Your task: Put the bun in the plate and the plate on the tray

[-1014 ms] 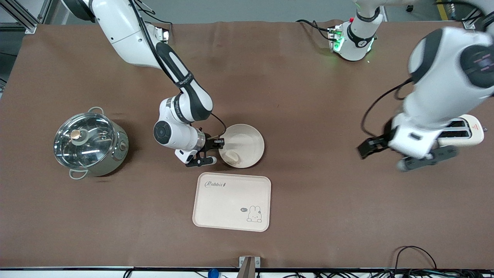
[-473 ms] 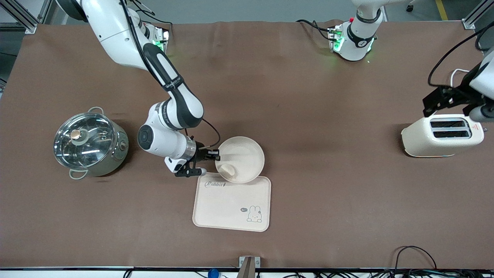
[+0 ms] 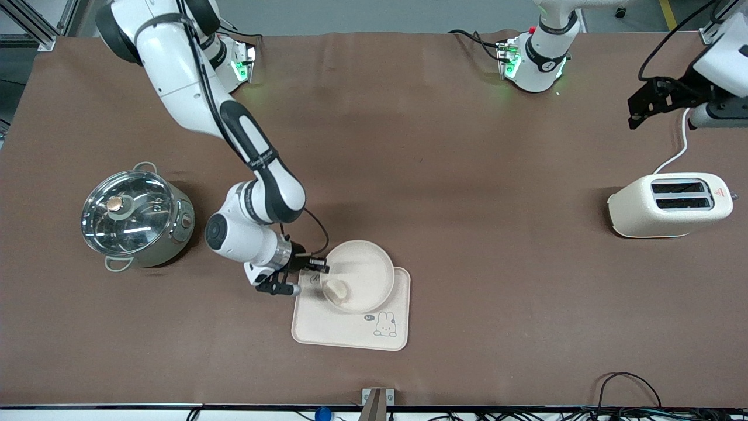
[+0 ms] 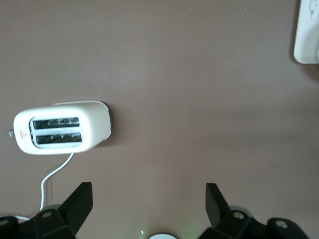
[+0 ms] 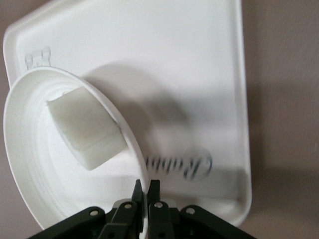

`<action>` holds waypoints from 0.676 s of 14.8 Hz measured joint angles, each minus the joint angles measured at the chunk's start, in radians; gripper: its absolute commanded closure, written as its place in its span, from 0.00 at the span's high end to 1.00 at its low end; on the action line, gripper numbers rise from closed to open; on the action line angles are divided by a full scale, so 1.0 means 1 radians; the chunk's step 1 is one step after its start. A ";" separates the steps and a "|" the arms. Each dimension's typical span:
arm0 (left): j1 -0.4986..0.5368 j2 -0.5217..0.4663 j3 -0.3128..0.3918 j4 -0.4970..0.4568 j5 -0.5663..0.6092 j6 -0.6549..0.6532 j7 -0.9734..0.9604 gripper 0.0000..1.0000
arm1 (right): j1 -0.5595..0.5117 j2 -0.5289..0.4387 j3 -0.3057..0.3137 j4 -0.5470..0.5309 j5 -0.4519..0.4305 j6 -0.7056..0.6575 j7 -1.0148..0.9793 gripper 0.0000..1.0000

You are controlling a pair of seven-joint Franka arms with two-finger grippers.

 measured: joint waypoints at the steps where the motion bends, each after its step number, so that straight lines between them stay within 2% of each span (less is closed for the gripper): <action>1: 0.000 -0.017 0.000 -0.020 0.000 0.000 0.000 1.00 | -0.011 0.029 0.000 0.045 0.001 -0.001 0.005 0.00; 4: 0.000 -0.027 0.001 -0.038 0.000 0.002 0.001 1.00 | -0.030 0.097 0.000 0.135 0.002 -0.001 0.015 0.00; 8: -0.001 -0.021 0.000 -0.039 -0.025 0.006 0.004 1.00 | -0.034 0.123 0.001 0.168 0.005 -0.002 0.019 0.03; 10: -0.002 -0.021 0.000 -0.039 -0.037 0.006 0.004 1.00 | -0.034 0.124 0.001 0.169 0.005 -0.002 0.019 0.40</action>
